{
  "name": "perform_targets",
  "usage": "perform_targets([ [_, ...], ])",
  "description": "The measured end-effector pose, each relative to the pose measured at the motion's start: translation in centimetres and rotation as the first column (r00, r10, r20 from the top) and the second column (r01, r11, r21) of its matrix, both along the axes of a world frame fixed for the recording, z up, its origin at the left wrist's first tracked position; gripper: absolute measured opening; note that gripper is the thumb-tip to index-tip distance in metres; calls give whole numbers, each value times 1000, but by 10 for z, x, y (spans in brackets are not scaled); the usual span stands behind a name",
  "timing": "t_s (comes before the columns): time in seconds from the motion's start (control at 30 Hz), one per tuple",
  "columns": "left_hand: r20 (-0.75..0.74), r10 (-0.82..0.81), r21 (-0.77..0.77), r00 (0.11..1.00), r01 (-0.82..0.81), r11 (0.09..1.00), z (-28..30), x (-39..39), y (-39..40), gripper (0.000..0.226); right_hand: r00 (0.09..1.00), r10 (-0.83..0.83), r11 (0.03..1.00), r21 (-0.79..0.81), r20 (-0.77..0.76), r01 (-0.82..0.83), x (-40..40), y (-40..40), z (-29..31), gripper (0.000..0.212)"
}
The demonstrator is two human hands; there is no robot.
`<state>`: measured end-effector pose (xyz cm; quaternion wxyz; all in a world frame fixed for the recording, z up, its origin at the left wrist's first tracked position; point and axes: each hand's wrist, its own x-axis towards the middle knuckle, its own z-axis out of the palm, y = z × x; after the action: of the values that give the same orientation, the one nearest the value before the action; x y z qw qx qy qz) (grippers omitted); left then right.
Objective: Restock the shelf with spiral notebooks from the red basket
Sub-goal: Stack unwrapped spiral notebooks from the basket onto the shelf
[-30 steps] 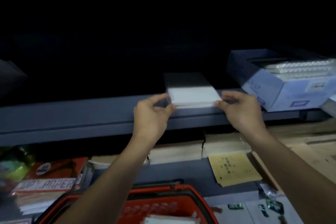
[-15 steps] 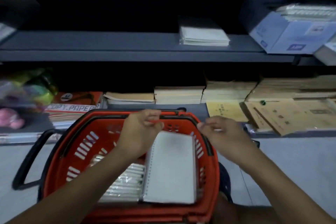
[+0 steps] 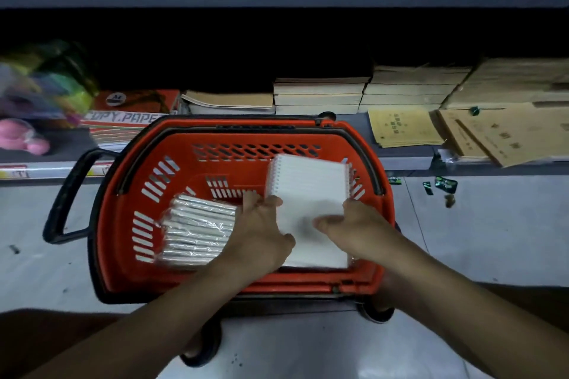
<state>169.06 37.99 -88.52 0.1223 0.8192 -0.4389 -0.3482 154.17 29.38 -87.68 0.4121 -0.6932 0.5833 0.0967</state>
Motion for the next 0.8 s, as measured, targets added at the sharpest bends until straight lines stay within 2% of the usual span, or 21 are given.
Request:
perform_targets([
  [0.17, -163, 88, 58, 983, -79, 995, 0, 9, -2, 50, 982, -173, 985, 39, 70, 171, 0, -2, -9, 46],
  [0.23, -221, 176, 37, 959, -172, 984, -3, 11, -1, 48, 971, -223, 973, 76, 90, 217, 0, -3, -10, 45],
  [0.3, -310, 267, -2, 913, -281, 960, -6, 11, 0, 42, 952, -280, 957, 109, 120, 268, 0, -2, -10, 43],
  [0.37, -399, 323, -49, 858, -372, 927, -4, 13, 1, 35, 912, -359, 930, 165, 199, 330, -1, 1, -9, 31],
  [0.43, -526, 359, -53, 771, -451, 891, 6, 16, 1, 37, 840, -458, 885, 243, 292, 397, -4, 2, -8, 5],
  [0.47, -591, 365, -42, 719, -480, 876, 12, 19, 1, 38, 791, -510, 855, 295, 337, 426, -6, 2, -6, 9],
  [0.53, -695, 347, -21, 629, -500, 866, 22, 28, 2, 34, 687, -608, 791, 379, 399, 480, -6, 0, -3, 20],
  [0.63, -819, 245, -47, 519, -485, 873, 42, 41, 6, 34, 560, -687, 726, 454, 463, 517, -3, -2, 10, 4],
  [0.7, -851, 109, -143, 514, -427, 893, 59, 47, 10, 38, 507, -669, 743, 473, 544, 473, -3, -5, 27, 16],
  [0.8, -806, -32, -304, 591, -368, 879, 84, 50, 14, 42, 466, -567, 823, 454, 679, 340, -7, -10, 58, 31],
])
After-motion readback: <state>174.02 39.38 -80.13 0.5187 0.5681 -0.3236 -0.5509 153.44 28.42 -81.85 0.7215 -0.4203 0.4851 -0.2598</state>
